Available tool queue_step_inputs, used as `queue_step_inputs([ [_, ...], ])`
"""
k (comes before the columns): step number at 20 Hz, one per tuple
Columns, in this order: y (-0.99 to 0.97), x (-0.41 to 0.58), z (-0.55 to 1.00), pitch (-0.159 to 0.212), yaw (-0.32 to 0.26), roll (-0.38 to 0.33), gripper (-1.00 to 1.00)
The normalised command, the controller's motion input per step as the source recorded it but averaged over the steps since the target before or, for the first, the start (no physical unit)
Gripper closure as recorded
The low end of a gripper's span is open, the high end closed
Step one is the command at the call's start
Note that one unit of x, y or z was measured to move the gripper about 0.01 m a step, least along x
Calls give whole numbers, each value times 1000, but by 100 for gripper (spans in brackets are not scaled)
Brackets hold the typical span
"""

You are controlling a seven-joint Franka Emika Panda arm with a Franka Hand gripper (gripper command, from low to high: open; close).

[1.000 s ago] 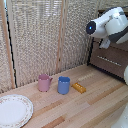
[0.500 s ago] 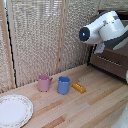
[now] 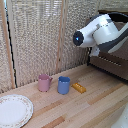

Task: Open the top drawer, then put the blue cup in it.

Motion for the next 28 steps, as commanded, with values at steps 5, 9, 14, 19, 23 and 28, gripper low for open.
queue_step_inputs([
  [5, 207, 425, 70, 9, -123, -10, -100],
  [9, 216, 275, 111, 49, -128, 7, -100],
  [14, 109, 54, 353, 14, -87, 153, -100],
  [19, 403, 69, 205, 38, -81, 303, -100],
  [23, 543, 81, 166, 50, -68, 309, -100],
  [28, 553, 149, 175, 18, -89, 307, -100],
])
